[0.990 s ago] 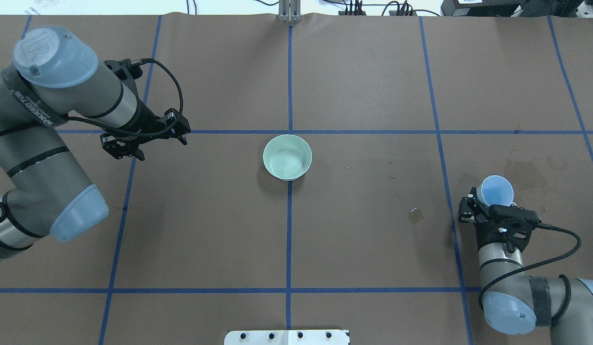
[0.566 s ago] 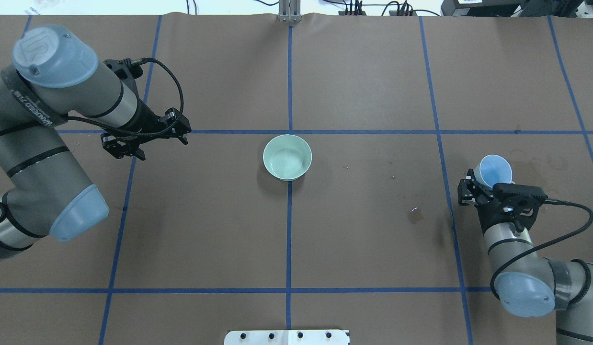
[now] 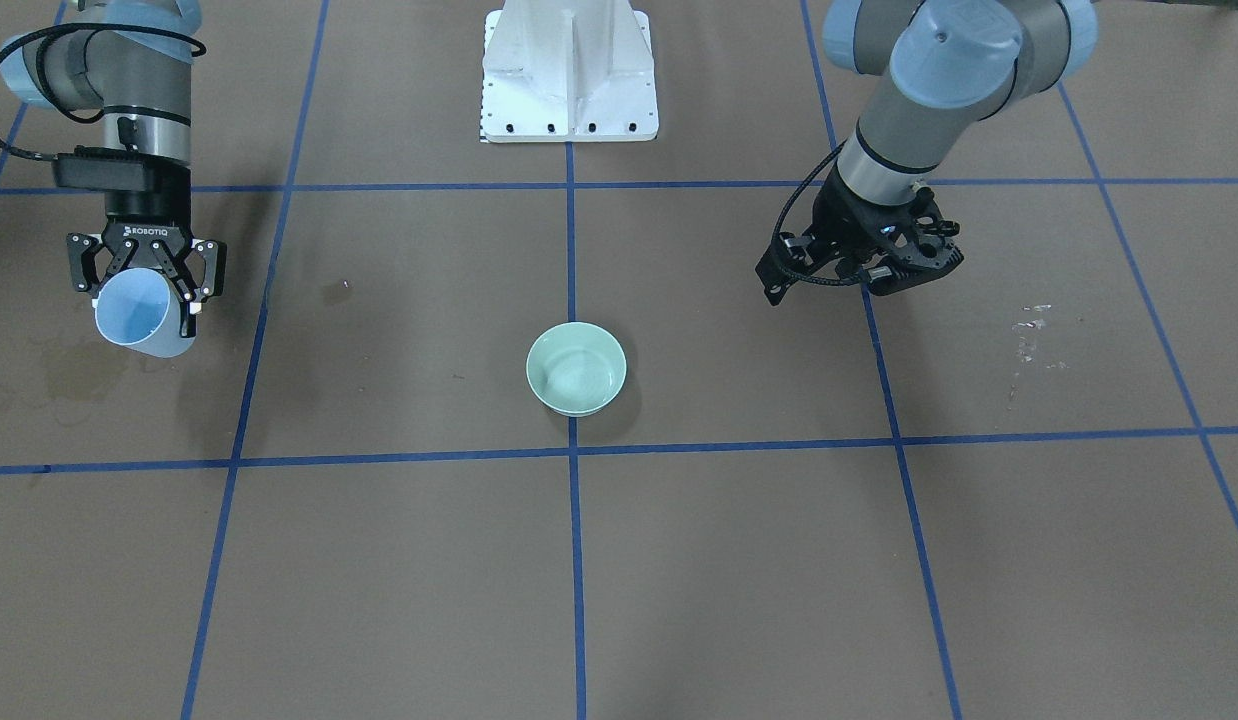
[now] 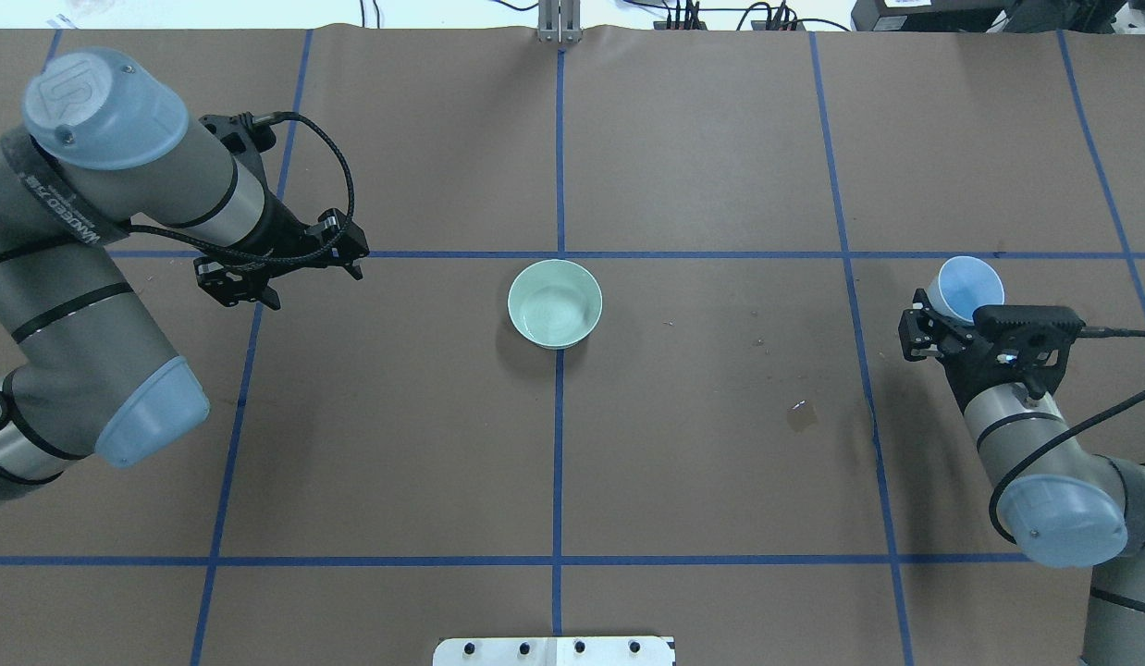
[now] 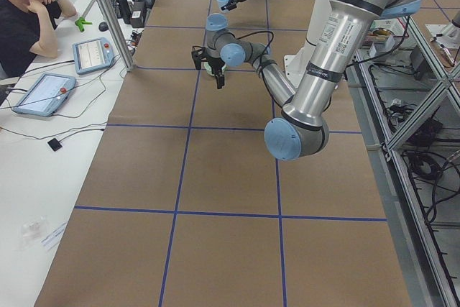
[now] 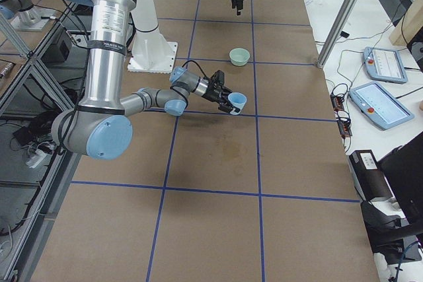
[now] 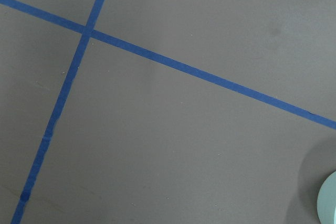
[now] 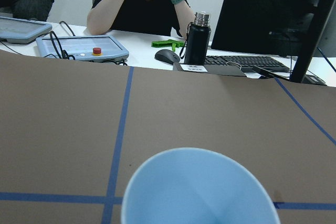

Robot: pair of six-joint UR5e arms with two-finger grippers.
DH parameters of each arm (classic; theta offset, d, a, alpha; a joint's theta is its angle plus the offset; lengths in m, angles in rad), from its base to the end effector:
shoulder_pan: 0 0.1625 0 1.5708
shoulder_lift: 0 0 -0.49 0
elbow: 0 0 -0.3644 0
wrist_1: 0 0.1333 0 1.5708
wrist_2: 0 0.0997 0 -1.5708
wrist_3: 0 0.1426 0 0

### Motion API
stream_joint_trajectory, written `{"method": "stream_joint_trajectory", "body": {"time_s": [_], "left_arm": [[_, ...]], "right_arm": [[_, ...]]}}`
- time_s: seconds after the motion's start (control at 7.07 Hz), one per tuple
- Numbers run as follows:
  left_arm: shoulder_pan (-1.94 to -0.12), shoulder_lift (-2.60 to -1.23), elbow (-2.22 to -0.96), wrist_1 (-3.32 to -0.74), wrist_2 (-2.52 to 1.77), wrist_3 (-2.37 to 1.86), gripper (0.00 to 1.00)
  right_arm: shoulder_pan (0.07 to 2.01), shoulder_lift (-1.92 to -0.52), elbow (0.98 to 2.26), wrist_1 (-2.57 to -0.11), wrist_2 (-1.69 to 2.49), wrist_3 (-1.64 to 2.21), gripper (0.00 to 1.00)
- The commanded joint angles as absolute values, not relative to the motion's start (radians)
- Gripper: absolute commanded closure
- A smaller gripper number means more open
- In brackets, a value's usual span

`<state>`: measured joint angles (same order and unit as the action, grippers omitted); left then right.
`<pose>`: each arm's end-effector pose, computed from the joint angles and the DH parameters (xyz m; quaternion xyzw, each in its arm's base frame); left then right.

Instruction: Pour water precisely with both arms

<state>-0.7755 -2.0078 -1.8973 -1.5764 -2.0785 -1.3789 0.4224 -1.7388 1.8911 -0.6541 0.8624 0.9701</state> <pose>0.4043 -0.4860 0.3747 -0.0372 0.4297 -0.1679 0.8864 -0.2914 -0.3789 0.5550 0.4941 -0.2705 0.1041 0.8196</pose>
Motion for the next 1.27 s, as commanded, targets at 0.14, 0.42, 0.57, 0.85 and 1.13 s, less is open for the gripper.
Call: {"method": "stream_joint_trajectory", "body": {"time_s": [0.14, 0.42, 0.57, 0.85, 1.13], "left_arm": [[-0.787, -2.002, -1.907, -1.578, -2.080, -1.303, 0.00], [-0.825, -1.967, -1.910, -1.578, -2.085, -1.183, 0.00], [-0.865, -1.929, -1.913, -1.580, -2.089, -1.096, 0.00], [-0.938, -1.884, -1.913, -1.582, -2.094, -0.963, 0.00], [-0.994, -1.871, -1.899, -1.577, -2.134, -0.881, 0.00]], "right_arm": [[0.506, -1.586, 1.884, -0.538, 1.070, 0.721, 1.00], [0.500, -1.397, 1.882, -0.819, 1.127, 0.727, 1.00], [0.476, -1.338, 1.881, -0.887, 1.127, 0.726, 1.00], [0.412, -1.295, 1.882, -0.905, 1.149, 0.707, 1.00], [0.394, -1.249, 1.881, -0.908, 1.324, 0.654, 1.00]]}}
